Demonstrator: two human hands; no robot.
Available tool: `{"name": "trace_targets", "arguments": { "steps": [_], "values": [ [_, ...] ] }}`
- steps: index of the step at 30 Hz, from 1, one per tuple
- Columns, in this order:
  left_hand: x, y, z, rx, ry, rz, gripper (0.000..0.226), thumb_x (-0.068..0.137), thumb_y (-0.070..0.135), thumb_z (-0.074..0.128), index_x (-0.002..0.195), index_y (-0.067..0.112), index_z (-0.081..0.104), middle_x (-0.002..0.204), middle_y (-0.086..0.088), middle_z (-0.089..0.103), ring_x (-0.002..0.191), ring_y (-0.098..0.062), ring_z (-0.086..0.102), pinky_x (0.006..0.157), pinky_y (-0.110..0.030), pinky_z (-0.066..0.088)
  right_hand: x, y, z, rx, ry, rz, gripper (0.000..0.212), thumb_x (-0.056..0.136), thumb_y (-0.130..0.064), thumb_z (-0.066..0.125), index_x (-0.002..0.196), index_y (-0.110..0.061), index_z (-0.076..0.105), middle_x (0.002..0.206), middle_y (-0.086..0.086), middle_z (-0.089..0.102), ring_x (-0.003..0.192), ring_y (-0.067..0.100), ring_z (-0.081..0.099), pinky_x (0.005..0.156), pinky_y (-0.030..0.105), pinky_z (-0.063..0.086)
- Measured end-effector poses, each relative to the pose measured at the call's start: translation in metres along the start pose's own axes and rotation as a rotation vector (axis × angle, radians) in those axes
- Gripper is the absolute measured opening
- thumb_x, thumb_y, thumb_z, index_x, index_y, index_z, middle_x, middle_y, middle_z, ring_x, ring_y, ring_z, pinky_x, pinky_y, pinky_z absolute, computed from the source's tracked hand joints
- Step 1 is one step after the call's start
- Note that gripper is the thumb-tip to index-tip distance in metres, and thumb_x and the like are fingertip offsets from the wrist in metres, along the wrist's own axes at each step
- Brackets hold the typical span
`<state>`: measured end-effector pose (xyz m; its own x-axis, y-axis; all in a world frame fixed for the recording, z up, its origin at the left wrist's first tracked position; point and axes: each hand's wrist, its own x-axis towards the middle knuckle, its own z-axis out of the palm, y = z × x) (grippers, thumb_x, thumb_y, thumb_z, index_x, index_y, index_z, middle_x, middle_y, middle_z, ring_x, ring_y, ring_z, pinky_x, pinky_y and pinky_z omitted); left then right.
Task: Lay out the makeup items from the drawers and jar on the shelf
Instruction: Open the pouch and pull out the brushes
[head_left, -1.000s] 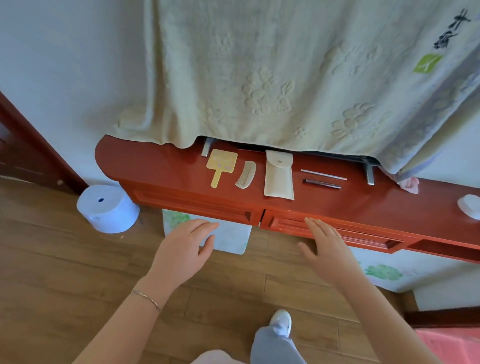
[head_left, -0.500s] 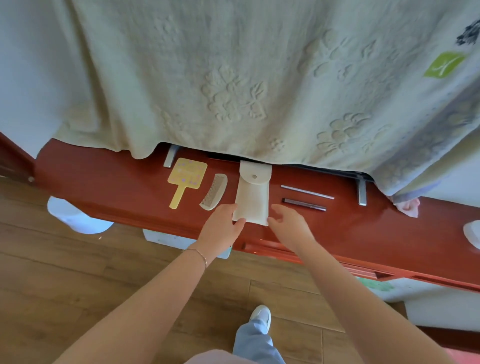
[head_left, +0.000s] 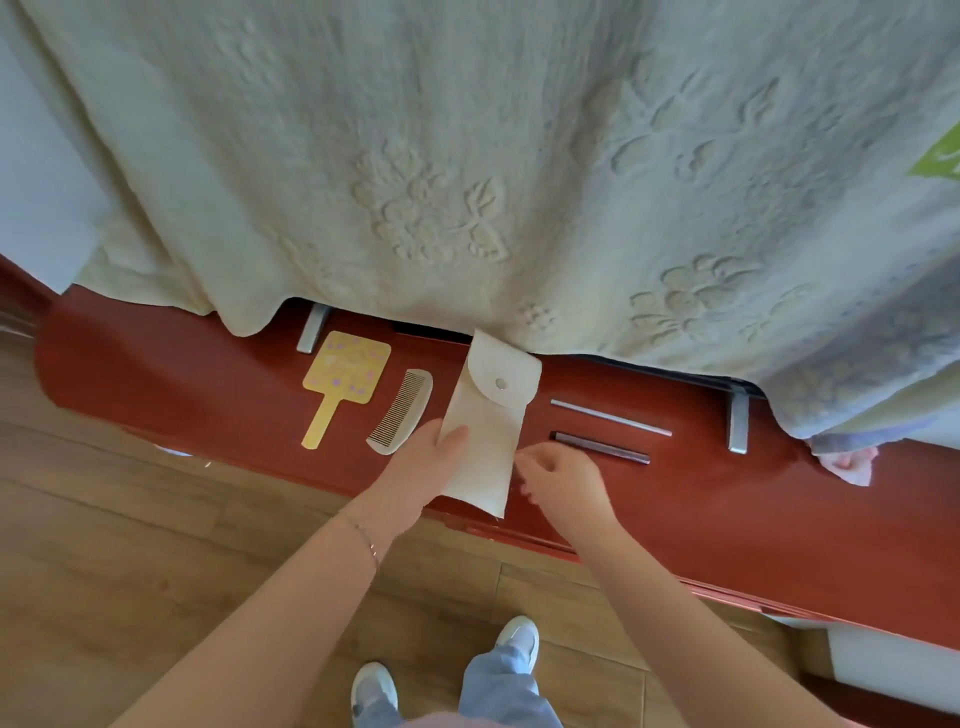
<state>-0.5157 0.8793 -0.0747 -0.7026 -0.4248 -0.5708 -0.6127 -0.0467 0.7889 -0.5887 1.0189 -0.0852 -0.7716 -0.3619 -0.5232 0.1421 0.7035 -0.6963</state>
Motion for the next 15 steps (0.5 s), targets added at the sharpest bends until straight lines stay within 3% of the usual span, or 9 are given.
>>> {"name": "trace_targets", "arguments": {
  "steps": [1, 3, 6, 9, 12, 15],
  "values": [
    [-0.011, 0.002, -0.005, -0.044, -0.045, 0.027, 0.031, 0.096, 0.031, 0.041, 0.118, 0.014, 0.053, 0.101, 0.001, 0.063, 0.093, -0.013, 0.06, 0.076, -0.026, 0.049, -0.006, -0.004, -0.007, -0.144, 0.157, -0.179, 0.017, 0.086, -0.03, 0.057, 0.099, -0.021, 0.059, 0.094, -0.002, 0.063, 0.086, 0.013, 0.059, 0.072, 0.028, 0.049],
    [-0.03, 0.004, -0.017, -0.035, -0.092, 0.064, 0.028, 0.096, 0.035, 0.042, 0.113, 0.018, 0.055, 0.101, 0.002, 0.066, 0.093, -0.012, 0.063, 0.082, -0.03, 0.052, -0.015, -0.015, -0.016, -0.308, 0.395, -0.575, 0.036, 0.082, -0.034, 0.062, 0.113, -0.017, 0.054, 0.112, 0.0, 0.057, 0.103, 0.017, 0.052, 0.083, 0.025, 0.044],
    [-0.049, -0.002, -0.031, 0.005, -0.165, 0.116, 0.028, 0.094, 0.039, 0.046, 0.113, 0.022, 0.058, 0.101, 0.003, 0.068, 0.09, -0.012, 0.066, 0.085, -0.035, 0.053, -0.009, -0.024, -0.015, -0.53, 0.438, -0.932, 0.048, 0.084, -0.04, 0.058, 0.126, -0.019, 0.049, 0.133, 0.008, 0.053, 0.124, 0.027, 0.045, 0.099, 0.038, 0.039],
    [-0.063, -0.008, -0.046, -0.039, -0.218, 0.146, 0.027, 0.094, 0.037, 0.048, 0.111, 0.02, 0.06, 0.103, 0.0, 0.069, 0.092, -0.015, 0.066, 0.086, -0.038, 0.053, -0.008, -0.034, -0.007, -0.635, 0.533, -1.119, 0.035, 0.088, -0.035, 0.058, 0.113, -0.012, 0.063, 0.116, 0.011, 0.065, 0.111, 0.032, 0.058, 0.091, 0.042, 0.049],
    [-0.071, -0.014, -0.061, -0.049, -0.226, 0.154, 0.029, 0.093, 0.039, 0.049, 0.11, 0.019, 0.061, 0.103, -0.002, 0.069, 0.094, -0.019, 0.066, 0.088, -0.043, 0.051, -0.012, -0.042, 0.008, -0.708, 0.609, -1.266, 0.016, 0.088, -0.015, 0.061, 0.094, -0.002, 0.069, 0.098, 0.014, 0.071, 0.092, 0.03, 0.067, 0.076, 0.04, 0.056],
    [-0.076, -0.023, -0.074, -0.059, -0.232, 0.138, 0.028, 0.092, 0.041, 0.05, 0.109, 0.021, 0.061, 0.101, 0.0, 0.069, 0.094, -0.019, 0.066, 0.087, -0.042, 0.052, -0.02, -0.056, 0.018, -0.602, 0.588, -1.197, 0.011, 0.086, -0.006, 0.058, 0.082, 0.0, 0.067, 0.081, 0.013, 0.07, 0.074, 0.03, 0.067, 0.061, 0.034, 0.055]
  ]
}}
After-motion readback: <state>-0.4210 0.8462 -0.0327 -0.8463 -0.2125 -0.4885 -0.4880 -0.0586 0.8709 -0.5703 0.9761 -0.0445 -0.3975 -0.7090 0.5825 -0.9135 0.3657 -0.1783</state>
